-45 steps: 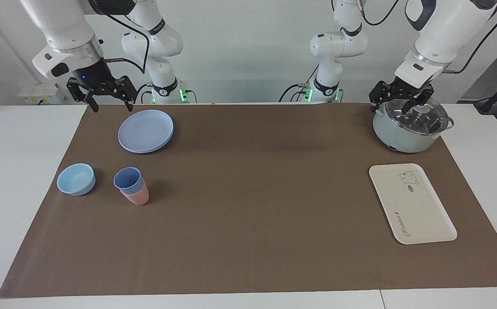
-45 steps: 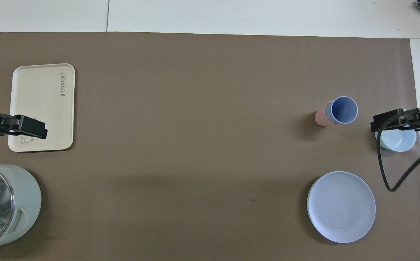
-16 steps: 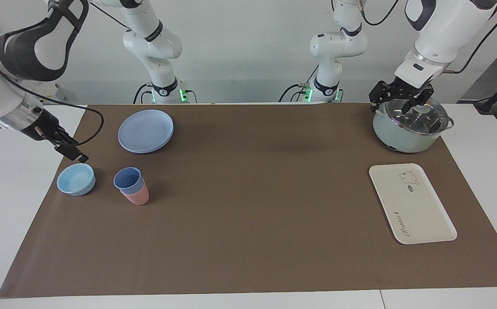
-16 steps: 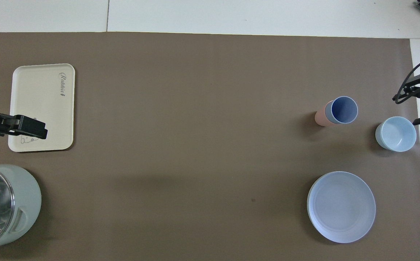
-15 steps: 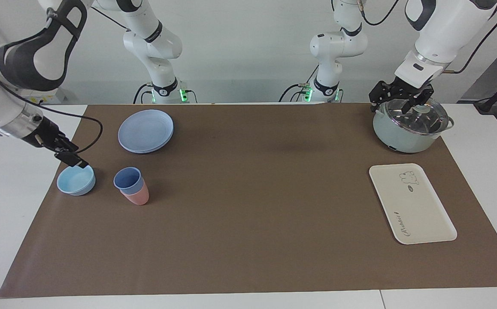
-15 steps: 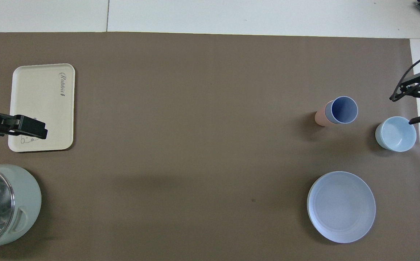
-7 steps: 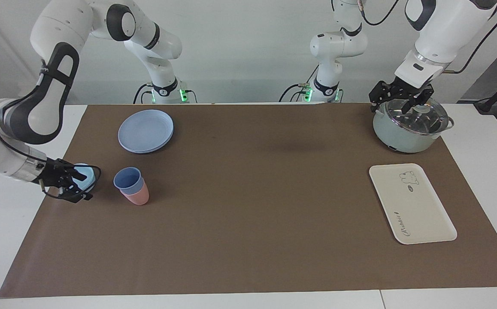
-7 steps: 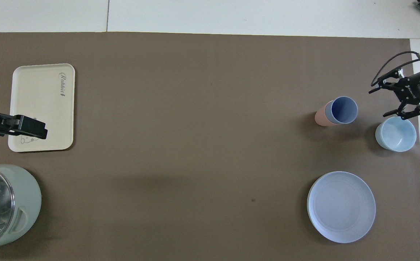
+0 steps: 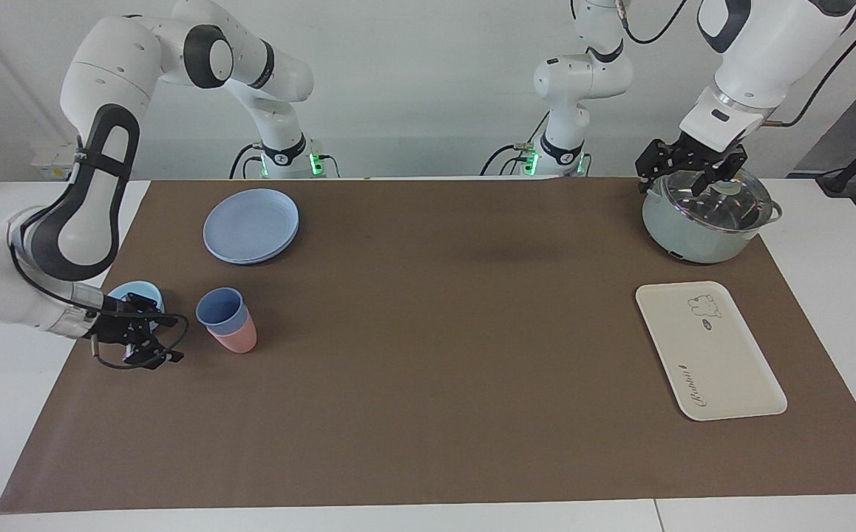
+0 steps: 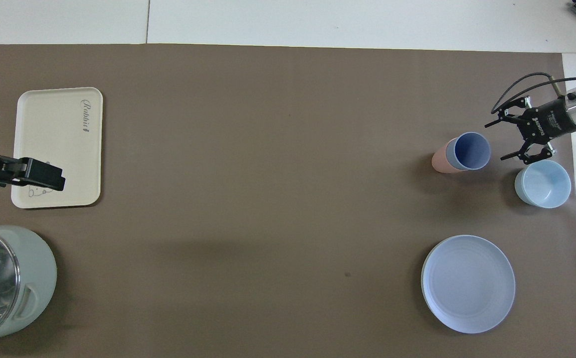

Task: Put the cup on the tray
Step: 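Lower the right gripper and grasp the nested cups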

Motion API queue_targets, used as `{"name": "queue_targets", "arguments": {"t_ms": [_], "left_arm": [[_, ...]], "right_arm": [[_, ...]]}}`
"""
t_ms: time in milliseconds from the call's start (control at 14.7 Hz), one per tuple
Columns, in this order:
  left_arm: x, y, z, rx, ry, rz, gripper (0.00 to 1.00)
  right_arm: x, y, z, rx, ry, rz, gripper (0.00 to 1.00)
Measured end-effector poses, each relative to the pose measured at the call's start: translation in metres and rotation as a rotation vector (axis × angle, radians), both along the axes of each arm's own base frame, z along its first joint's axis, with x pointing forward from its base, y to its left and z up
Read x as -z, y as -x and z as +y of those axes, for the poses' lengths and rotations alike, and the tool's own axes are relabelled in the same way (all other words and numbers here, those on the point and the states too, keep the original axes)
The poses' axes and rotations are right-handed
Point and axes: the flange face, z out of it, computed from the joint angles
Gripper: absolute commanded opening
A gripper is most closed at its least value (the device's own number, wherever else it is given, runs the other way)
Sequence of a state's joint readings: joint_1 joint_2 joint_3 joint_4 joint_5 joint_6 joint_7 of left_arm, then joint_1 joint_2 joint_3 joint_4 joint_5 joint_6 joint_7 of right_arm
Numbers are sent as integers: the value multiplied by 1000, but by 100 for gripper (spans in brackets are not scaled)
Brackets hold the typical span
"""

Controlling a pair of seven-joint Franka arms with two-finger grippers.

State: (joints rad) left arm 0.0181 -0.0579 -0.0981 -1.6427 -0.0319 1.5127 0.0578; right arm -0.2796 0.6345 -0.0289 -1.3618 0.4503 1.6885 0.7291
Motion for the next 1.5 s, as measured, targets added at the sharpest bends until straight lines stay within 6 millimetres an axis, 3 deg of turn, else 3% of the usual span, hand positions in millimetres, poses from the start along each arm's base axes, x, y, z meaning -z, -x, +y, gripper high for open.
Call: {"name": "queue_targets", "arguments": {"t_ms": [340, 816, 1496], "left_arm": [[0, 0, 0, 0, 0, 0, 100], [0, 0, 0, 0, 0, 0, 100], [-4, -6, -1, -1, 4, -51, 100]], "right_arm": [[44, 9, 15, 57, -74, 27, 92], [68, 20, 36, 95, -161, 68, 92], [67, 32, 52, 142, -263, 128, 91]]}}
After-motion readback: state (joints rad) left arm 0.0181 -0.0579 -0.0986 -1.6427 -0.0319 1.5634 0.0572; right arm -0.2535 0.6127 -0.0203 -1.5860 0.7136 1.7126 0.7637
